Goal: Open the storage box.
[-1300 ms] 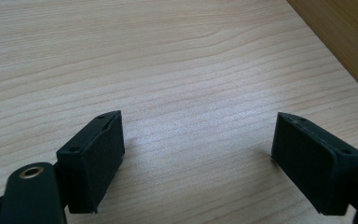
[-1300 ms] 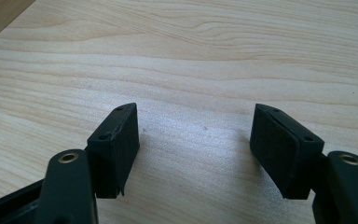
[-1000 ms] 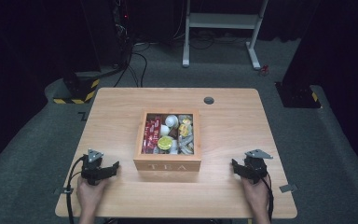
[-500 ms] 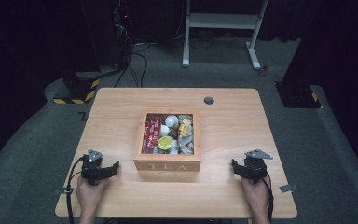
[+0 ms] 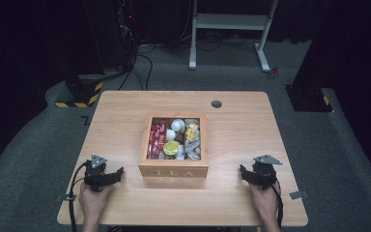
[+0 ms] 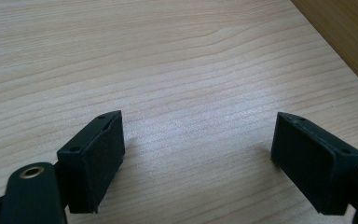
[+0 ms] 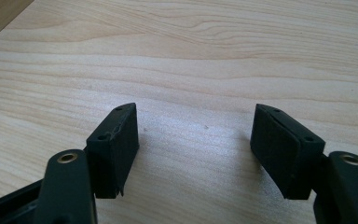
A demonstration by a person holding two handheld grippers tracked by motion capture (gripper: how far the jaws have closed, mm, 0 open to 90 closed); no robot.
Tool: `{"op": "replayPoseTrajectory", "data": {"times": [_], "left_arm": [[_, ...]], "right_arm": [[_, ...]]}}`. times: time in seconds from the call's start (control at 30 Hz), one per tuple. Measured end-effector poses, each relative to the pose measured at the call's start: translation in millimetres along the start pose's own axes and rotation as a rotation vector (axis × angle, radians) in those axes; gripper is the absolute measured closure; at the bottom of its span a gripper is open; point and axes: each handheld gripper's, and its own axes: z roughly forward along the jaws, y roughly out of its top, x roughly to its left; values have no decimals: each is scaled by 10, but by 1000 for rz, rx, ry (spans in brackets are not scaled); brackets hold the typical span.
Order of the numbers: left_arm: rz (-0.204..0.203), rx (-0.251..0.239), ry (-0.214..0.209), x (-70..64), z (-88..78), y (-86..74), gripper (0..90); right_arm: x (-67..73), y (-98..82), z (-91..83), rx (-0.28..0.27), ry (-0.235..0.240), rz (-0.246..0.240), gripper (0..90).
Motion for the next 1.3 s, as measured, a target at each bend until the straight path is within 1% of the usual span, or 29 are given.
{"op": "replayPoseTrajectory", "data": {"times": [0.07,0.2,0.27,0.37,0.43,0.47,0.5,0.53,0.6,0.63,0.67,0.7,0.73,0.77,0.8,0.83,0.9,0.93,0.97,1.0,1.07,1.13,1.17,1.2,1.27,1.3], "left_arm": [[0,0,0,0,0,0,175],[0,1,-1,0,-1,0,175],[0,0,0,0,0,0,175],[-4,-3,0,-2,2,0,175],[-3,-1,-1,-1,1,0,175],[-3,-1,-1,-1,1,0,175],[-3,-1,-1,-1,1,0,175],[-4,-1,-1,-1,1,0,175],[-4,-1,-1,-2,1,0,175],[-4,-1,-1,-2,1,0,175],[-4,-1,-1,-1,1,0,175],[-4,-1,-1,-1,1,0,175],[-4,-1,-1,-1,1,0,175],[-4,-1,-1,-1,1,0,175],[-4,-1,-1,-1,1,0,175],[-4,-1,-1,-1,1,0,175],[-4,-1,-1,-1,1,0,175],[-4,-1,-1,-1,1,0,175],[-4,-1,-1,-1,1,0,175],[-4,-1,-1,-1,1,0,175],[-4,-1,-1,-1,1,0,175],[-4,-1,-1,-1,1,0,175],[-4,-1,-1,-1,1,0,175],[-4,-1,-1,-1,1,0,175],[-4,-1,-1,-1,1,0,175],[-3,-1,-1,0,1,1,175]], "right_arm": [[14,5,5,1,-4,12,320],[13,12,4,0,-5,11,365],[21,15,-1,3,1,2,377],[24,14,-7,6,3,-4,377],[33,15,-13,8,15,-18,362],[44,13,-20,9,18,-4,351],[44,13,-20,9,18,-4,351],[79,3,-51,-10,34,8,329],[98,0,-65,-14,39,9,322],[126,-1,-81,-19,48,6,311],[183,1,-115,-26,73,5,304],[183,1,-115,-26,73,5,304],[239,2,-140,-25,111,2,306],[239,2,-140,-25,111,2,306],[264,2,-146,-23,115,-10,311],[312,-1,-158,-18,117,-34,325],[378,-12,-165,-15,124,-58,352],[417,-23,-169,-17,133,-68,393],[434,-28,-171,-24,138,-70,416],[434,-28,-171,-24,138,-70,416],[462,-38,-179,-30,154,-63,465],[486,-50,-188,-49,162,-77,524],[506,-58,-199,-52,168,-74,543],[522,-61,-201,-55,182,-85,561],[566,-67,-211,-50,204,-91,576],[589,-70,-211,-49,224,-101,590]]}}
